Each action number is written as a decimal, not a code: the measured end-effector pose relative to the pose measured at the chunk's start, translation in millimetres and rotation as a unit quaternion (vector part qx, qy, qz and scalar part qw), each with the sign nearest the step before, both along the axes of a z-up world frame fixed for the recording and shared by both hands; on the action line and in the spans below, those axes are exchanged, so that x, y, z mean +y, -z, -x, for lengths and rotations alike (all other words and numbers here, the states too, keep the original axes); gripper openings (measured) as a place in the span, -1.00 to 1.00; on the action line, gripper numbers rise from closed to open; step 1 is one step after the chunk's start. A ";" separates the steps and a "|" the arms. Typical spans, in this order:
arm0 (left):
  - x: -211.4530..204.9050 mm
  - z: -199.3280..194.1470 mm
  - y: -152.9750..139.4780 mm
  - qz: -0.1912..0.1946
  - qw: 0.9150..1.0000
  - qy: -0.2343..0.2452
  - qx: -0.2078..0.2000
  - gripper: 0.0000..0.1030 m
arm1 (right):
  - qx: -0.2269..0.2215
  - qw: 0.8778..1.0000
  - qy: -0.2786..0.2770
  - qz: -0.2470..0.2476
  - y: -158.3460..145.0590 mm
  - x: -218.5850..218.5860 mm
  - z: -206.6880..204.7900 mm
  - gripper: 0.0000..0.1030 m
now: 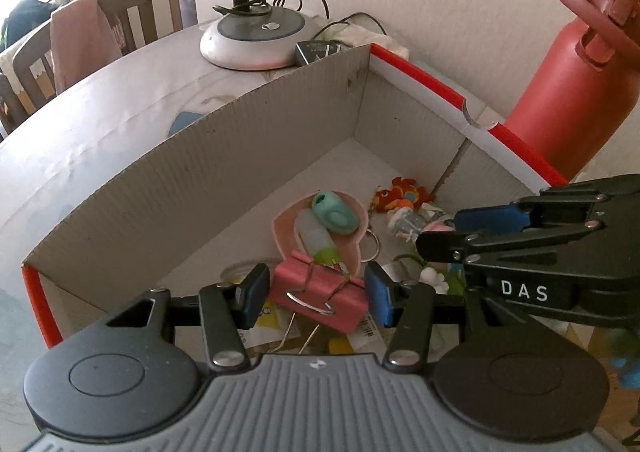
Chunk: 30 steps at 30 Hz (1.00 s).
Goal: Organize rigid objects
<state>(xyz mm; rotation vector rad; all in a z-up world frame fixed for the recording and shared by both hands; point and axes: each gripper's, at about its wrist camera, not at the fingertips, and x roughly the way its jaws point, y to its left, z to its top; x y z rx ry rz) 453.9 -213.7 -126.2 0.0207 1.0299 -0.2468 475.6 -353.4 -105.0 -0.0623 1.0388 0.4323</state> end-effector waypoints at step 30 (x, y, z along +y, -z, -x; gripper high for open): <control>49.9 66.6 -42.0 0.067 0.997 -0.022 -0.044 0.27 | -0.077 0.996 0.003 -0.035 -58.0 6.7 78.0 0.21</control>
